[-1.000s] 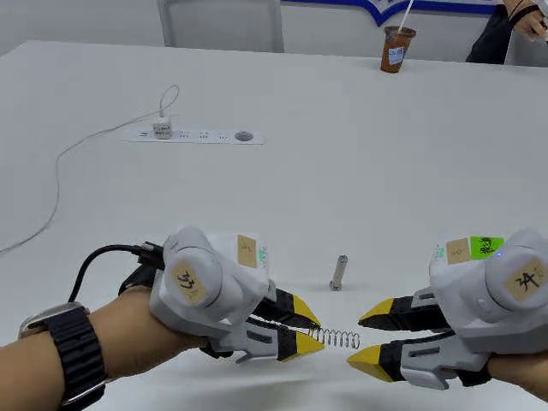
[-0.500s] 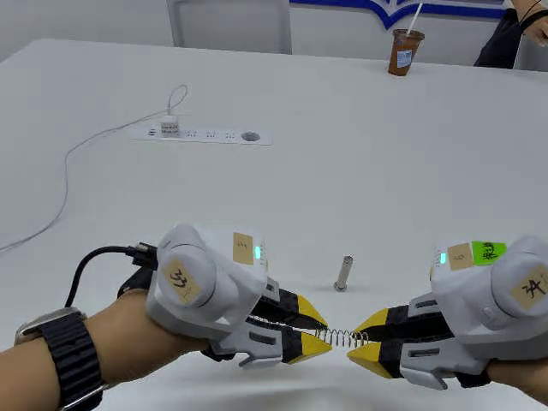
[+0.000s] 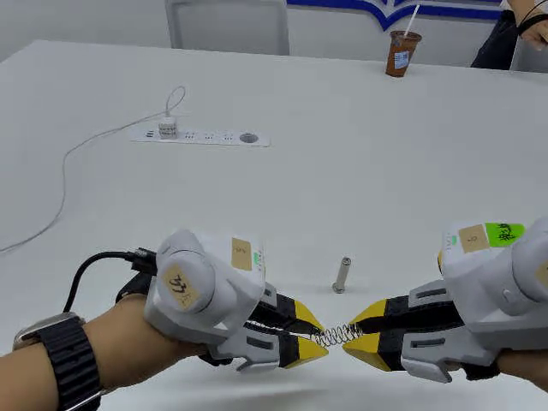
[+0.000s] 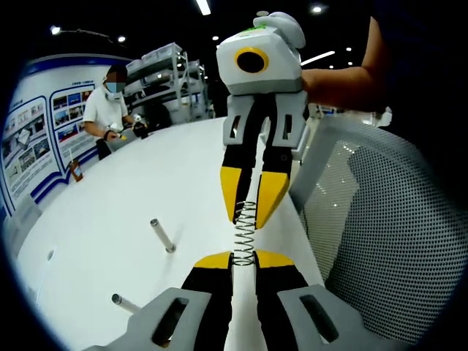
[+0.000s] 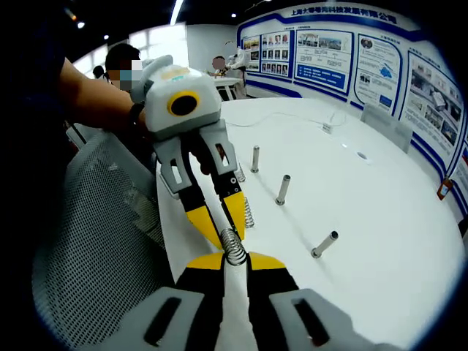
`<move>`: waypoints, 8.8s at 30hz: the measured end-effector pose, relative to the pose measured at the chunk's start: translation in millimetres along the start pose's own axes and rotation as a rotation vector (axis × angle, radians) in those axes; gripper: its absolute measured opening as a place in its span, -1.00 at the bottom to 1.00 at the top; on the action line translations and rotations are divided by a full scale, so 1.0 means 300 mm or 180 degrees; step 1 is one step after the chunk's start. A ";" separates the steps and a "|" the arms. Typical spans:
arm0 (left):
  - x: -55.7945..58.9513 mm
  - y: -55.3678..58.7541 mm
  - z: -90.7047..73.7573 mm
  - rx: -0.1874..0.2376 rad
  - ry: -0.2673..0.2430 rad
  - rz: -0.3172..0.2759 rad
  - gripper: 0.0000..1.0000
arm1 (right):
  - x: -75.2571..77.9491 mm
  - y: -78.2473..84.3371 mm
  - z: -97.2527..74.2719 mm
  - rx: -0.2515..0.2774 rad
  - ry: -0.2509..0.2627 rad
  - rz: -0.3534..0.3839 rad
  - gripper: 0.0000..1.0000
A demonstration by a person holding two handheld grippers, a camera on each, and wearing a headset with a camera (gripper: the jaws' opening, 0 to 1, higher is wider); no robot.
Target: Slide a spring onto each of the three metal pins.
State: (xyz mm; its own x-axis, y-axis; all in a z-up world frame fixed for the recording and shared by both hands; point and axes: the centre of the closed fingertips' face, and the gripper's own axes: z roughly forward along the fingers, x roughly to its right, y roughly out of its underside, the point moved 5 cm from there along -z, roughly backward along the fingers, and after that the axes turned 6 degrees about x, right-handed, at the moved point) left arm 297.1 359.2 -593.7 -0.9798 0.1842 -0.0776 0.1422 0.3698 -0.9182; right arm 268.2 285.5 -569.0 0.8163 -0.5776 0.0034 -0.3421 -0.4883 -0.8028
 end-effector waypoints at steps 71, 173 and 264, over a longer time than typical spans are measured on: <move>-0.035 0.086 -0.318 0.0361 -0.1026 -0.0797 -0.13 | 0.158 -0.105 -0.055 -0.0616 0.0047 -0.0402 -0.77; 0.011 0.205 -0.469 0.0389 -0.1654 -0.1248 0.24 | 0.418 0.070 0.128 -0.1480 0.0107 -0.0331 -0.59; -0.009 0.147 -0.298 0.0199 -0.1020 -0.0810 -0.36 | -0.036 -0.161 0.301 -0.1020 -0.0950 -0.1182 -0.77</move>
State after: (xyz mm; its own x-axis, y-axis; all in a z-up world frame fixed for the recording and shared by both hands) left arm 318.5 456.5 -599.2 -0.9782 -0.2024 0.0470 -0.1094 0.3092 -0.9447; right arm 318.1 374.4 -584.0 0.9888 -0.1424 0.0450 -0.0933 -0.8240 -0.5589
